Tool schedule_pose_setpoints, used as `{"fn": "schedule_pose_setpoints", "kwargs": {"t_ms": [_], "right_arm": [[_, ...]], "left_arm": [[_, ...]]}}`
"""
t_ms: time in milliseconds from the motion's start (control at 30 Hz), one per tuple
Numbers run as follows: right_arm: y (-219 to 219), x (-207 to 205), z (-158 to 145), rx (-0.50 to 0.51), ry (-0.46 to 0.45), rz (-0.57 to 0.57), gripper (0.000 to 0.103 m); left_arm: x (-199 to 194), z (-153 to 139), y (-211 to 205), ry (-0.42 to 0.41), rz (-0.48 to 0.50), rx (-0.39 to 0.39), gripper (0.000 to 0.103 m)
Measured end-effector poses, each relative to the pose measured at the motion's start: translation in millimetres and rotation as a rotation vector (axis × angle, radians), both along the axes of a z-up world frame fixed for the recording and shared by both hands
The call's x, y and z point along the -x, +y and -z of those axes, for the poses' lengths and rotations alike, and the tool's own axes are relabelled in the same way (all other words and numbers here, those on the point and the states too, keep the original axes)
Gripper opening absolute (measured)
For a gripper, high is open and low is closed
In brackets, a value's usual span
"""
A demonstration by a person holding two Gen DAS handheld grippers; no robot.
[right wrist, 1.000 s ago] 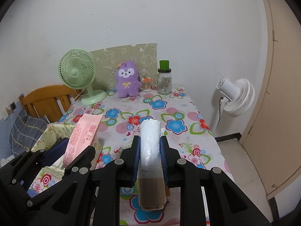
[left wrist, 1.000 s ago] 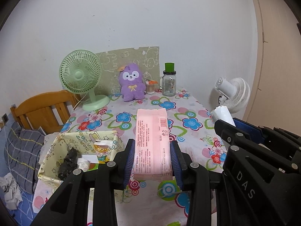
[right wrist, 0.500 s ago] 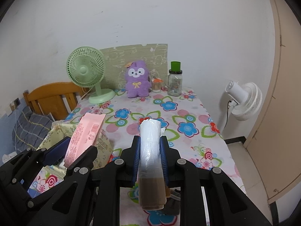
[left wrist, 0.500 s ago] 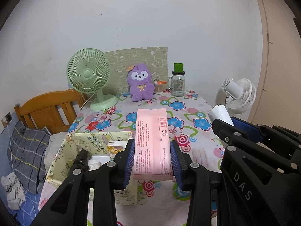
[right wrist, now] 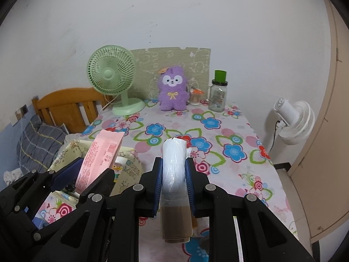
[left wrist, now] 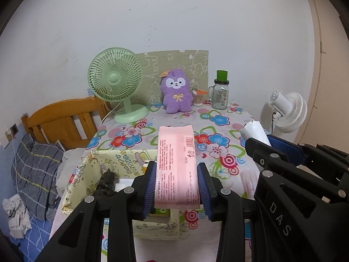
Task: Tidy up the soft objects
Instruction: 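Lift and carry the pink pack and white roll over the fabric box with both tools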
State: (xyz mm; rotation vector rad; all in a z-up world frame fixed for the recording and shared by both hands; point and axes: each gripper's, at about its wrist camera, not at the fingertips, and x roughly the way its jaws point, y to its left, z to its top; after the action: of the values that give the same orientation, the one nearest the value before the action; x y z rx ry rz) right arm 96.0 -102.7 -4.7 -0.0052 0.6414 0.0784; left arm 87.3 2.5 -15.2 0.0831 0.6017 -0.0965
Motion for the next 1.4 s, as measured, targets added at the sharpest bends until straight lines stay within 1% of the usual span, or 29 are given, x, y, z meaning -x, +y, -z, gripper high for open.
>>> {"fn": "schedule_pose_setpoints", "kwargs": {"t_ms": [567,933,1300,1400], "right_arm": [[36,-22,8,0.019,0.017,-0.055,0.024],[63,-46,23,0.011,0.053,-0.101,0.024],[83,-61,33,0.006,0.071,-0.136,0.024],[89,-64,38,0.009,0.081,-0.144,0.024]], "left_arm": [[-21,13,33,0.025,-0.048,0.009,0.038],[-42,31,58,0.068,-0.097,0.016,0.038],[-55,46,77,0.11,-0.123,0.032,0.038],[-60,51,81,0.133,-0.123,0.048,0.039]]}}
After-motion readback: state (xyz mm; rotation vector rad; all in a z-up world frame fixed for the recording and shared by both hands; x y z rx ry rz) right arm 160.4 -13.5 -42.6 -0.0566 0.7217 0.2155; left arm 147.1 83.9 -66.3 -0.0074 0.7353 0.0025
